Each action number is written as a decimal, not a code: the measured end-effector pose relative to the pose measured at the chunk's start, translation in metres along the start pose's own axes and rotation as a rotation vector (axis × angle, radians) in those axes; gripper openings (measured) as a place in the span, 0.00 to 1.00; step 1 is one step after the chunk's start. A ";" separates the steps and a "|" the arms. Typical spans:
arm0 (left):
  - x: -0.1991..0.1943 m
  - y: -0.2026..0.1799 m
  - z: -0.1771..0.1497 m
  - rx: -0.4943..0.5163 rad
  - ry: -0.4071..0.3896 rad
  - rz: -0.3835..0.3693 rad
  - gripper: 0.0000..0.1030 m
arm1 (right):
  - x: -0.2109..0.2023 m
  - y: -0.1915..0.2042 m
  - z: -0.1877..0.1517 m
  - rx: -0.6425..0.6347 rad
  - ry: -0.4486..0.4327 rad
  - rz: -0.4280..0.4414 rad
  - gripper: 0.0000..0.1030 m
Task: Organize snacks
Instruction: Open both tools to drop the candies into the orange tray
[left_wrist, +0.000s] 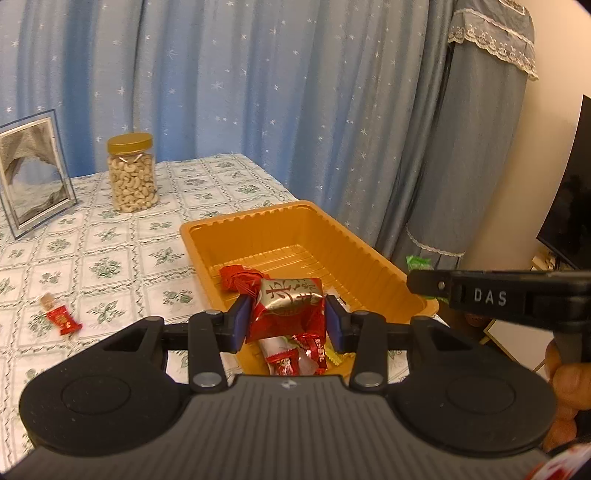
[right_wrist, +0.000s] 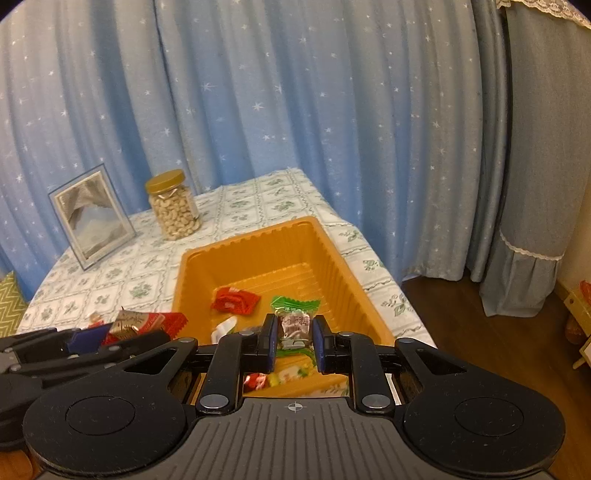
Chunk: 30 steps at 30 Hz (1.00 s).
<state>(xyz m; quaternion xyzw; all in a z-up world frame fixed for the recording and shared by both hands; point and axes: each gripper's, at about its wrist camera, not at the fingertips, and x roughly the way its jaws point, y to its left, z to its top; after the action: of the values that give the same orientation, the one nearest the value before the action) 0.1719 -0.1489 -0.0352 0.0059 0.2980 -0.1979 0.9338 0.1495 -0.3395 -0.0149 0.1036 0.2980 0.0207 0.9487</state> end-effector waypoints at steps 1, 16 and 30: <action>0.004 0.000 0.000 0.004 0.003 -0.003 0.37 | 0.003 -0.002 0.001 0.004 0.000 -0.002 0.19; 0.039 -0.004 -0.011 0.048 0.019 -0.006 0.51 | 0.024 -0.016 0.009 0.035 0.016 -0.004 0.19; 0.008 0.029 -0.022 -0.039 0.011 0.047 0.51 | 0.032 -0.002 0.010 0.006 0.038 0.017 0.20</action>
<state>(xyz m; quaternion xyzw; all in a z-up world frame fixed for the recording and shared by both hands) 0.1769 -0.1226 -0.0606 -0.0042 0.3066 -0.1701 0.9365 0.1815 -0.3403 -0.0251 0.1085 0.3150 0.0297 0.9424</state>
